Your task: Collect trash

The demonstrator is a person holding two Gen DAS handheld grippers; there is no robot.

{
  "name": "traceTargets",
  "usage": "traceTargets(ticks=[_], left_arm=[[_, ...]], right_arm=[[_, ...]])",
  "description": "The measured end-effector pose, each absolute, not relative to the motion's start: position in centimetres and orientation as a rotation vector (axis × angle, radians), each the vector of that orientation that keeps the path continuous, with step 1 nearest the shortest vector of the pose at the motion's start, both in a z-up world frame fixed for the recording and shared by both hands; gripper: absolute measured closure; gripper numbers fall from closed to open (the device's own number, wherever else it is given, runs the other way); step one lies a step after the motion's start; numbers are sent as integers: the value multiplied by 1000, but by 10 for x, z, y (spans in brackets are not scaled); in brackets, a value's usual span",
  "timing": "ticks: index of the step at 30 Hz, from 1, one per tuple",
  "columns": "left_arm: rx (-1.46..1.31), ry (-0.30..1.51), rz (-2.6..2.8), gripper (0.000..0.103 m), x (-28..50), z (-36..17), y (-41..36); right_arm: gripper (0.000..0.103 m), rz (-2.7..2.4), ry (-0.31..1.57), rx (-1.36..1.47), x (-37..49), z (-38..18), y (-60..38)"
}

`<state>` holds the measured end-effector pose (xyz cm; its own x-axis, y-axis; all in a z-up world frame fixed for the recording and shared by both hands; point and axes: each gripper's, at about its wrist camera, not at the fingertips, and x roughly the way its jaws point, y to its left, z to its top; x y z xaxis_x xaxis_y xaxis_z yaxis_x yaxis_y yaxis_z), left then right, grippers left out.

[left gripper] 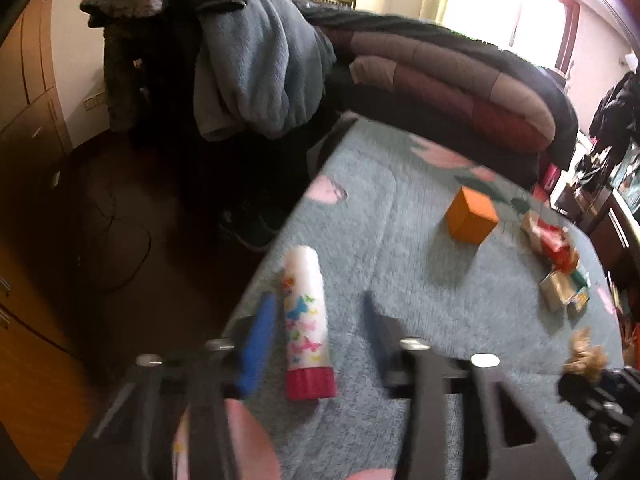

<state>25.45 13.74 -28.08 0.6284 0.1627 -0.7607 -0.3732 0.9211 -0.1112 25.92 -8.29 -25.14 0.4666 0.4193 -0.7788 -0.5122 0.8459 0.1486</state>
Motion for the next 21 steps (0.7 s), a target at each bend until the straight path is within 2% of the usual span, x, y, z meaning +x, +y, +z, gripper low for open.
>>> traceTargets(ticks=[1,2,12,21], left_arm=[[-264,846,311,78,256,-283,134],[-259,855,306,81,257,-286,132],[-281,802,256,81,247,-266,108],[-203,745,143,81,248,-226,41]], right_arm=[[77,570,922,-105,259,-250,-86],[77,568,921,-97,259,-249,-90],[76,529,915,-29,257,-243,-133],[76,467,897,43,248,-238,-190]])
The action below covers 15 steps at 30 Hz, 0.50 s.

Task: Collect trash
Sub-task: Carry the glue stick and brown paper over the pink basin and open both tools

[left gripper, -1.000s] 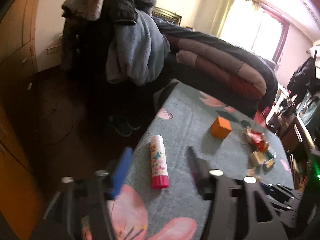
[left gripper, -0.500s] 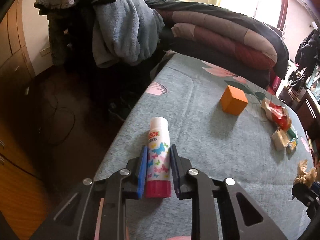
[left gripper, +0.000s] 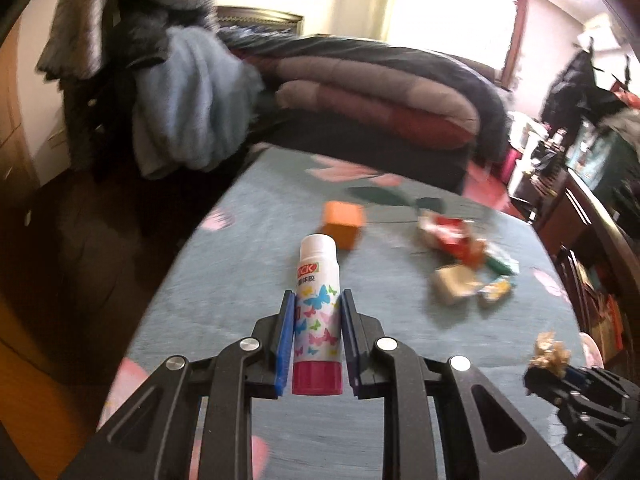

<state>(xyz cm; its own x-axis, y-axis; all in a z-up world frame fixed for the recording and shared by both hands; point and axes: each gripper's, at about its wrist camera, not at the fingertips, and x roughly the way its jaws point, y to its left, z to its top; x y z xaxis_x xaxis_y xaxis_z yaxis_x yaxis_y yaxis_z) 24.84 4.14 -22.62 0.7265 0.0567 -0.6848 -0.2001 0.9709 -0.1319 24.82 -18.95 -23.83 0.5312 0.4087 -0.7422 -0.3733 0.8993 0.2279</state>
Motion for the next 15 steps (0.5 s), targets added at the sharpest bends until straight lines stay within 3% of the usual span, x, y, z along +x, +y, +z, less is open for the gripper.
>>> traceTargets(ticks=[15], left_arm=[[-61,714,-205,80,271,-195,-138]], right_arm=[[76,232,831,211,225,-231,-343]])
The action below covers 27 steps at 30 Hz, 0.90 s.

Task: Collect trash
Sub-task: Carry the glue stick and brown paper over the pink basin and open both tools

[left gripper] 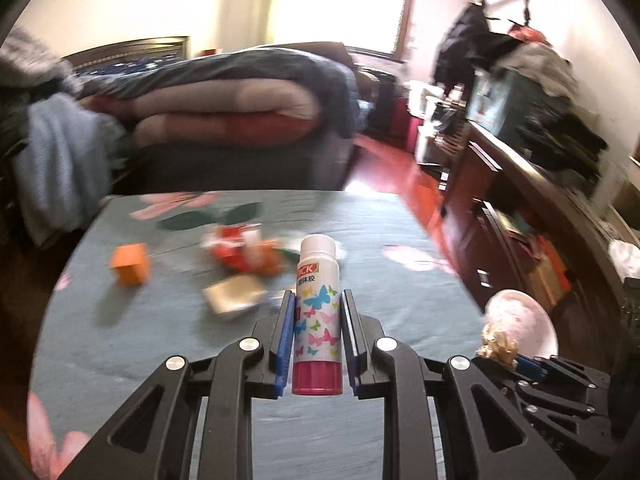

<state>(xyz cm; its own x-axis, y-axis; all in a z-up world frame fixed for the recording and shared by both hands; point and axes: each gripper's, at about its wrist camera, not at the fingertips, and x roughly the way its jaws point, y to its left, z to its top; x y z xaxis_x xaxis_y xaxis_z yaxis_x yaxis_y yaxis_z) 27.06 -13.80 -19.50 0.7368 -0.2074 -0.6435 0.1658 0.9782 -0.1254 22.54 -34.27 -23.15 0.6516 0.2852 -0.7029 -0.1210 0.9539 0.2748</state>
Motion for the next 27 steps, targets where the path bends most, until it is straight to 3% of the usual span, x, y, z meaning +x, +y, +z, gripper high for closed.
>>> traceTargets(ticks=[15,27], left_arm=[[57,728,-554,80,288,-198,-320],[132,806,-772,80,304,-233,-446]], right_arm=[[76,-76,787,349,190,-249,-515],[76,-245,806,446,197,-290,-617]])
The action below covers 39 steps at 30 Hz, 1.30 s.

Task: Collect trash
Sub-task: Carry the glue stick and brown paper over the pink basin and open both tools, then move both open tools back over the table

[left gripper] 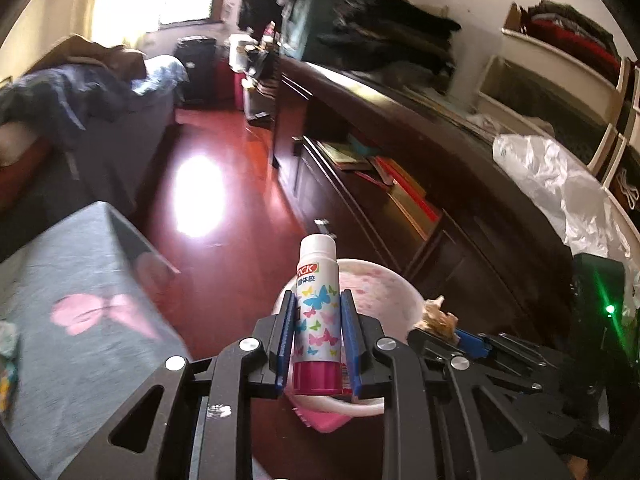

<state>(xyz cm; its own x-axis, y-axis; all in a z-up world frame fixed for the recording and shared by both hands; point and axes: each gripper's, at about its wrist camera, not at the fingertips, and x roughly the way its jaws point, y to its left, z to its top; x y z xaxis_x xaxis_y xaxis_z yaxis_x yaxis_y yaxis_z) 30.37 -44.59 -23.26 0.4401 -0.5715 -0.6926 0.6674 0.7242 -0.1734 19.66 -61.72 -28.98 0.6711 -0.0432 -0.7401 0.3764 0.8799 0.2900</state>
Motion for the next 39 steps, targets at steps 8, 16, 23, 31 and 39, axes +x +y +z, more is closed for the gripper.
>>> traceTargets(ticks=[8,16,23,31,39], left_arm=[[131,901,-853,80,324,-269,-491],[65,843,-856,28,330,-260,-484],[22,827,-816,22,334,-247,-456],[24,764,-644,17,334,-229,-381],[18,742,-342,9,334,-223,-266]], right_arm=[[70,-280,828,451,222,-321,-643],[49,-321,844,433,227,-335,-646],[31,-356,852,389,232,-332,-641],[27,-305,850,381,227,-304,-599],[24,-72,858,342,240,-275,-497]])
